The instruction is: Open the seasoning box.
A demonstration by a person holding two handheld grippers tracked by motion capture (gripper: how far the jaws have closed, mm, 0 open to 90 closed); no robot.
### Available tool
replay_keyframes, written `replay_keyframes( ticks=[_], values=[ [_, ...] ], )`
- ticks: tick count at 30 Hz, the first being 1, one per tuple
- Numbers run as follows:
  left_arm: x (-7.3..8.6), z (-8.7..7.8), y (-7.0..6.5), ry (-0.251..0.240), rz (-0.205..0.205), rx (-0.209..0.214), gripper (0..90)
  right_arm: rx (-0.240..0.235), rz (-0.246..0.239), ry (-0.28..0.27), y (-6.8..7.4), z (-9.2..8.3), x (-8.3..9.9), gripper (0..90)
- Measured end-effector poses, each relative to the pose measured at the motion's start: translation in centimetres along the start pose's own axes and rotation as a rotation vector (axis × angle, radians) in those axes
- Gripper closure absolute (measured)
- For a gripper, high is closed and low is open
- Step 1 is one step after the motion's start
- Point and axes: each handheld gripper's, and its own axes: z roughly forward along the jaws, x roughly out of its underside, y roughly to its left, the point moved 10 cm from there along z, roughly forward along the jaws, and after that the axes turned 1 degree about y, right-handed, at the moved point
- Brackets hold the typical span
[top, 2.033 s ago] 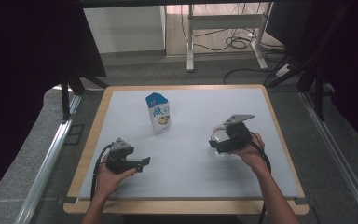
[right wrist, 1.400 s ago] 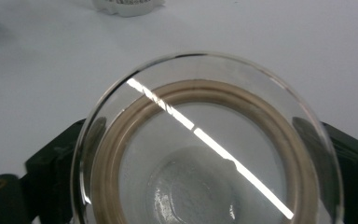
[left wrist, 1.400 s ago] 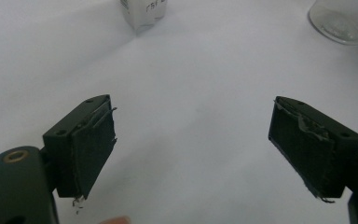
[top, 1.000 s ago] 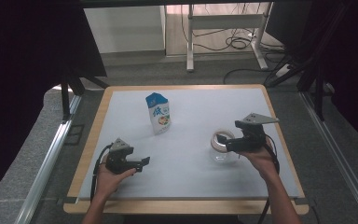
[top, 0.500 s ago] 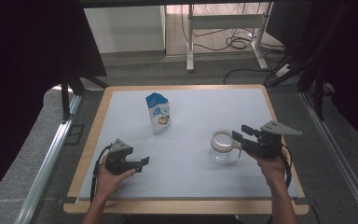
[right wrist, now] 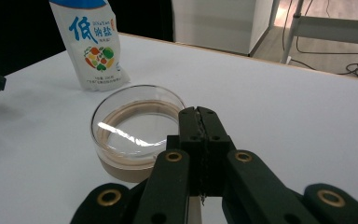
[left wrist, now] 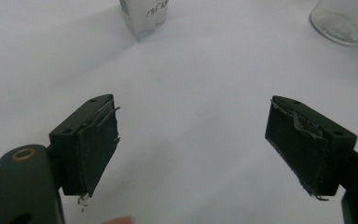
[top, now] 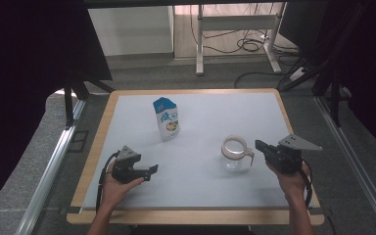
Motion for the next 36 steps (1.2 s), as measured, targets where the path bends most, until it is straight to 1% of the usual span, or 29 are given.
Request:
replay_keyframes(
  ticks=[3, 4, 5, 7, 10, 13, 15, 16, 20, 21, 24, 26, 28, 32, 34, 36],
  values=[
    [0.0, 0.0, 0.0, 0.002, 0.002, -0.002, 17.0, -0.001, -0.008, 0.004, 0.2, 0.1, 0.0, 89.8],
    [0.0, 0.1, 0.0, 0.004, 0.01, 0.0, 17.1, -0.004, -0.008, 0.004, 0.3, 0.2, 0.0, 89.8],
    [0.1, 0.1, -0.1, 0.008, 0.005, 0.001, 17.1, -0.009, -0.007, 0.009, 0.4, 0.3, 0.1, 89.8],
    [0.1, 0.2, -0.3, 0.008, 0.015, 0.005, 17.9, -0.01, -0.018, 0.02, 0.6, 0.6, 0.4, 89.8],
    [0.0, 0.2, -0.4, 0.008, 0.022, 0.01, 19.3, -0.016, -0.02, 0.036, 0.9, 1.3, 0.9, 89.8],
    [0.0, 0.1, -0.3, 0.005, 0.019, 0.006, 19.7, -0.019, -0.023, 0.045, 1.0, 1.7, 1.2, 89.8],
    [0.0, 0.1, -0.2, 0.003, 0.01, 0.004, 19.8, -0.02, -0.024, 0.047, 1.1, 1.8, 1.2, 89.8],
    [0.0, 0.1, -0.1, 0.002, 0.013, 0.002, 20.0, -0.02, -0.023, 0.047, 1.2, 1.9, 1.3, 89.8],
    [0.1, 0.2, -0.1, 0.005, -0.003, -0.001, 20.2, -0.018, -0.014, 0.044, 1.0, 1.9, 1.3, 89.8],
    [0.1, 0.2, -0.1, 0.008, -0.001, -0.001, 20.3, -0.017, -0.015, 0.044, 1.0, 1.9, 1.3, 89.8],
    [0.1, 0.1, 0.0, 0.005, -0.006, -0.005, 22.3, -0.013, -0.023, 0.048, 1.0, 1.8, 1.3, 89.8],
    [0.1, 0.0, 0.1, 0.007, -0.017, -0.009, 23.2, -0.009, -0.031, 0.05, 1.0, 1.8, 1.3, 89.8],
    [0.2, 0.0, 0.0, 0.007, -0.016, -0.004, 23.8, -0.002, -0.037, 0.053, 1.0, 1.7, 1.3, 89.8],
    [0.3, 0.1, -0.1, 0.012, -0.014, -0.011, 22.4, -0.004, -0.033, 0.051, 1.0, 1.6, 1.4, 89.8],
    [0.2, 0.1, 0.0, 0.004, -0.011, -0.02, 21.7, -0.003, -0.033, 0.05, 1.1, 1.6, 1.4, 89.8],
    [0.1, -0.1, 0.1, -0.005, -0.012, -0.024, 23.0, -0.001, -0.037, 0.05, 1.2, 1.6, 1.4, 89.8]
  ],
)
